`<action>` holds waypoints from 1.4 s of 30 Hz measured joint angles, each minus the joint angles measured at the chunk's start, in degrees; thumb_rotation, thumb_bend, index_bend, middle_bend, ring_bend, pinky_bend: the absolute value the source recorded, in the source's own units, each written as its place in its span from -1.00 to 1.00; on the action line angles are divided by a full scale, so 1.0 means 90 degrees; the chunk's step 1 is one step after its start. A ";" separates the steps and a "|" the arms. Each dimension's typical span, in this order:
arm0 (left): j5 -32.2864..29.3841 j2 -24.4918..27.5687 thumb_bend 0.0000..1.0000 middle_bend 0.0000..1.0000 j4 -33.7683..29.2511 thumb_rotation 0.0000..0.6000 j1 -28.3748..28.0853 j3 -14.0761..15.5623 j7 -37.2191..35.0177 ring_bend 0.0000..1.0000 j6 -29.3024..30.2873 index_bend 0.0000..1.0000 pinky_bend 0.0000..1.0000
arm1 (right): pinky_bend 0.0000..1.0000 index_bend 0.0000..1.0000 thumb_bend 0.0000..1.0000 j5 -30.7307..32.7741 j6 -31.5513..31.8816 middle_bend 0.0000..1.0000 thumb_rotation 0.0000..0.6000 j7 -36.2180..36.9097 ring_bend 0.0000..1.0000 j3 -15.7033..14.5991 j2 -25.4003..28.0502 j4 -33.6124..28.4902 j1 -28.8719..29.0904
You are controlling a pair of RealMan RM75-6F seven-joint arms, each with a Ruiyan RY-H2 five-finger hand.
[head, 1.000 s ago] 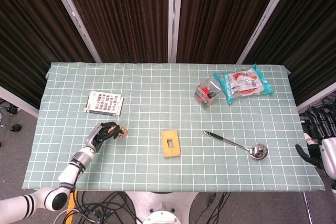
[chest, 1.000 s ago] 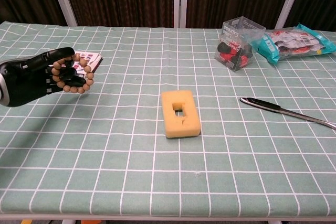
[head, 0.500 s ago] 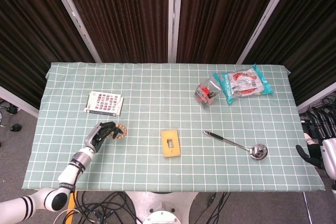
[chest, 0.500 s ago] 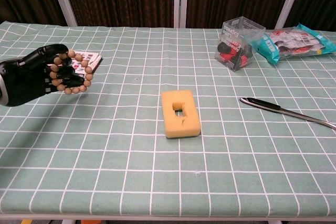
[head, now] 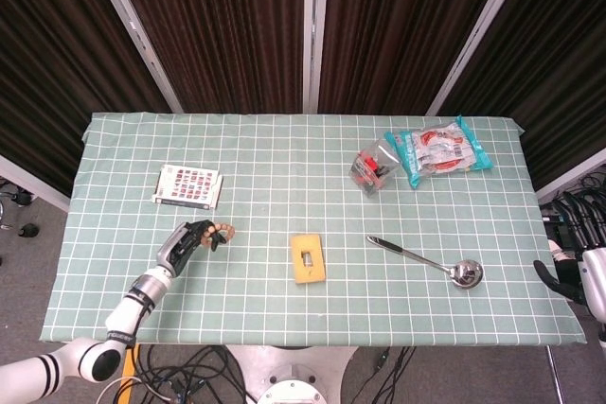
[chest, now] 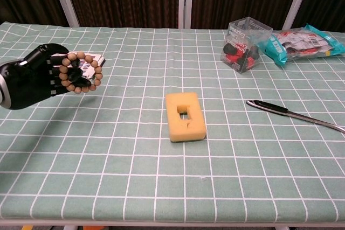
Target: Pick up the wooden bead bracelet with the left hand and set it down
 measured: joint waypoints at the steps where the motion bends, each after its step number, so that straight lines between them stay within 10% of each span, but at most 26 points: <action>1: 0.0003 0.0006 -0.12 0.38 0.0004 -0.43 0.0000 -0.0006 -0.0036 -0.15 -0.0016 0.20 -0.78 | -1.00 -1.00 -0.67 -0.0001 -0.0009 -0.97 1.00 -0.0009 -1.00 -0.0003 -0.0001 -0.0004 0.0003; 6: 0.0029 0.0038 -0.31 0.41 0.0016 -0.63 0.0005 -0.0001 -0.0084 -0.15 -0.0088 0.22 -0.78 | -1.00 -1.00 -0.67 0.0000 -0.0024 -0.97 1.00 -0.0027 -1.00 -0.0005 -0.0008 -0.0010 0.0009; 16: -0.0079 0.0021 -0.26 0.51 0.0001 0.25 0.0013 -0.0008 0.0104 -0.13 -0.0153 0.29 -0.79 | -1.00 -1.00 -0.67 0.0015 0.0007 -0.97 1.00 -0.0017 -1.00 -0.0004 0.0003 -0.0004 -0.0017; 42: -0.0387 -0.0010 -0.03 0.53 -0.0075 0.33 0.0129 -0.0199 0.0396 -0.09 -0.0284 0.35 -0.78 | -1.00 -1.00 -0.67 0.0035 0.0016 -0.97 1.00 0.0032 -1.00 0.0006 -0.0016 0.0034 -0.0030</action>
